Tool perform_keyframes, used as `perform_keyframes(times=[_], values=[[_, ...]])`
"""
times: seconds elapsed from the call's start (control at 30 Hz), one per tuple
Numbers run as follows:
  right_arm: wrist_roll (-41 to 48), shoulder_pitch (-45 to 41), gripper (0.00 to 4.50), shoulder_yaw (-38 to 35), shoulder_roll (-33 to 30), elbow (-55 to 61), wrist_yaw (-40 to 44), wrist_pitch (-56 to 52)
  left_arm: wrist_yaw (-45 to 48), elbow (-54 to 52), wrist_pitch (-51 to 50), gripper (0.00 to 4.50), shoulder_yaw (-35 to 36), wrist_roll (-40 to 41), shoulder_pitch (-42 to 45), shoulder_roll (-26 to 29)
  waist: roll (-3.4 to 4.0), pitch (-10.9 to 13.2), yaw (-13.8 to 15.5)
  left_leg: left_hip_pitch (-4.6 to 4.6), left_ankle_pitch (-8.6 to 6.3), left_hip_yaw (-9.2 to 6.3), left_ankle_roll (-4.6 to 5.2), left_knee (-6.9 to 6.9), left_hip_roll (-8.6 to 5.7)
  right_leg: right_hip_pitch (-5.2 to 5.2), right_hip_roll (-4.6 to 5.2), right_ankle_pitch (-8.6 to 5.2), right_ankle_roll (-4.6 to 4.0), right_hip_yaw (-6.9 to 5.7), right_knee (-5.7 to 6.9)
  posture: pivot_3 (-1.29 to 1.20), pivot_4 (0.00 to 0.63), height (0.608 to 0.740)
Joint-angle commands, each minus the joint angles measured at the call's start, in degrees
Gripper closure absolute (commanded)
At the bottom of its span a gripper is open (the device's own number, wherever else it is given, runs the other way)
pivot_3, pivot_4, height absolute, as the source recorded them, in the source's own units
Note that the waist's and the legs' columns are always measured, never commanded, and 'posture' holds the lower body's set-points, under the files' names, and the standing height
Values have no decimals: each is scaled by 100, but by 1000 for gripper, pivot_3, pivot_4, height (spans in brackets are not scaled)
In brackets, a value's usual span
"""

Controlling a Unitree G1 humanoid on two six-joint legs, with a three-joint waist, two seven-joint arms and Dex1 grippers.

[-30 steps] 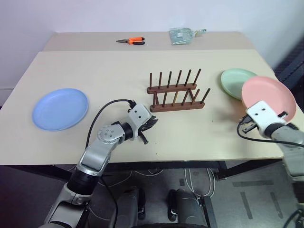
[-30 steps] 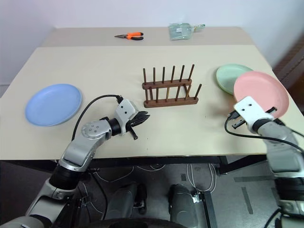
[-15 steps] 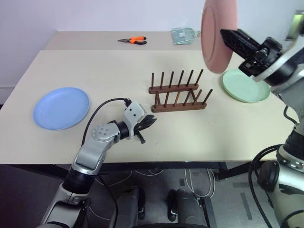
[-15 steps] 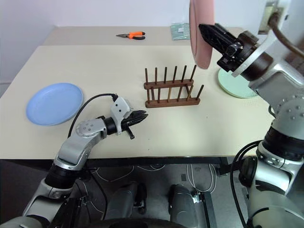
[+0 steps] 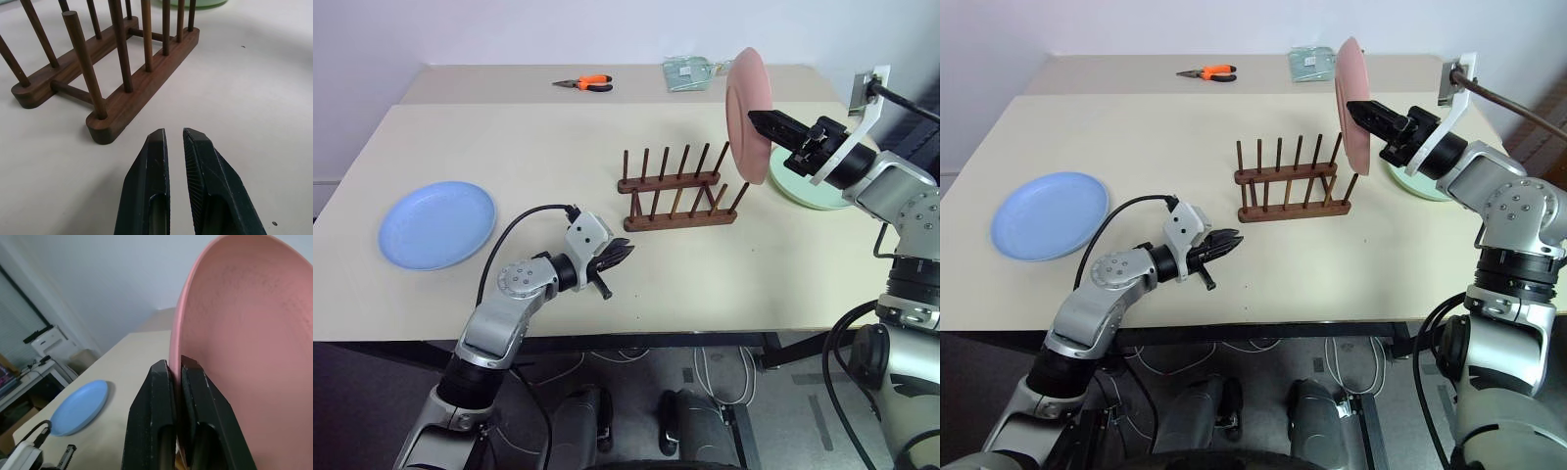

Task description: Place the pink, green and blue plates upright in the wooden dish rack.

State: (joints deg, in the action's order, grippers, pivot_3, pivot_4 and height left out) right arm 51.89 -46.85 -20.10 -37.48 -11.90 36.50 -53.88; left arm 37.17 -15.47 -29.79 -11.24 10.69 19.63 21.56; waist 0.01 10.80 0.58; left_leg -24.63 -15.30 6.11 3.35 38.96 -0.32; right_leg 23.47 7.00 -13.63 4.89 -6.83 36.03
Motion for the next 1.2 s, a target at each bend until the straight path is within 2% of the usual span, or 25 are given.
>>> perform_keyframes(times=[0.03, 0.43, 0.6, 0.87, 0.97, 1.1, 1.2], values=[[45, -167, 4469, -94, -185, 278, 255, 70, 26, -205, 59, 3959, 32, 55, -32, 47, 0, 0, 0, 0, 0, 0, 0, 0, 0, 0, 0, 0, 0, 0, 0, 0, 150, 740], [565, -255, 4469, -292, -204, 896, 208, -270, 62, -138, 72, 3959, -22, 69, 34, 39, 1, 1, 9, -1, -1, 0, -1, -1, 2, 2, 6, 0, 0, 2, -2, 0, 150, 740], [358, -151, 4469, -141, -50, 404, 248, -240, 61, -100, 91, 3959, -49, 45, 42, 26, 1, 1, 5, -2, -2, -1, -1, -1, 1, 3, 9, 0, 0, 1, -2, 0, 150, 740], [0, -486, 4469, -110, 30, -710, 269, -133, 16, -139, 78, 3959, -43, 31, -1, 31, 2, 1, -2, -10, -1, 0, -1, 0, 0, 11, 8, 0, 0, 1, -2, 0, 150, 740], [-155, -514, 3480, -58, 22, -788, 323, 13, -8, -170, 67, 3959, -26, 33, -28, 40, 2, 1, 1, -10, -1, -1, -2, -1, 1, 12, 7, 0, 0, 0, -2, 0, 150, 740], [-850, -406, 1542, 38, -51, -430, 143, 1003, -19, -264, 28, 3959, 5, 63, -102, 71, 4, 2, 3, -19, 0, 0, -2, 0, 1, 19, 6, 0, 0, 0, -1, 0, 150, 740], [-1233, -152, 1542, -111, -224, -153, 169, 1719, -27, -337, 3, 3959, 16, 79, -154, 86, 4, 2, 15, -25, 0, 0, -3, 0, 0, 24, 2, 0, 2, -1, -1, 0, 150, 740]])
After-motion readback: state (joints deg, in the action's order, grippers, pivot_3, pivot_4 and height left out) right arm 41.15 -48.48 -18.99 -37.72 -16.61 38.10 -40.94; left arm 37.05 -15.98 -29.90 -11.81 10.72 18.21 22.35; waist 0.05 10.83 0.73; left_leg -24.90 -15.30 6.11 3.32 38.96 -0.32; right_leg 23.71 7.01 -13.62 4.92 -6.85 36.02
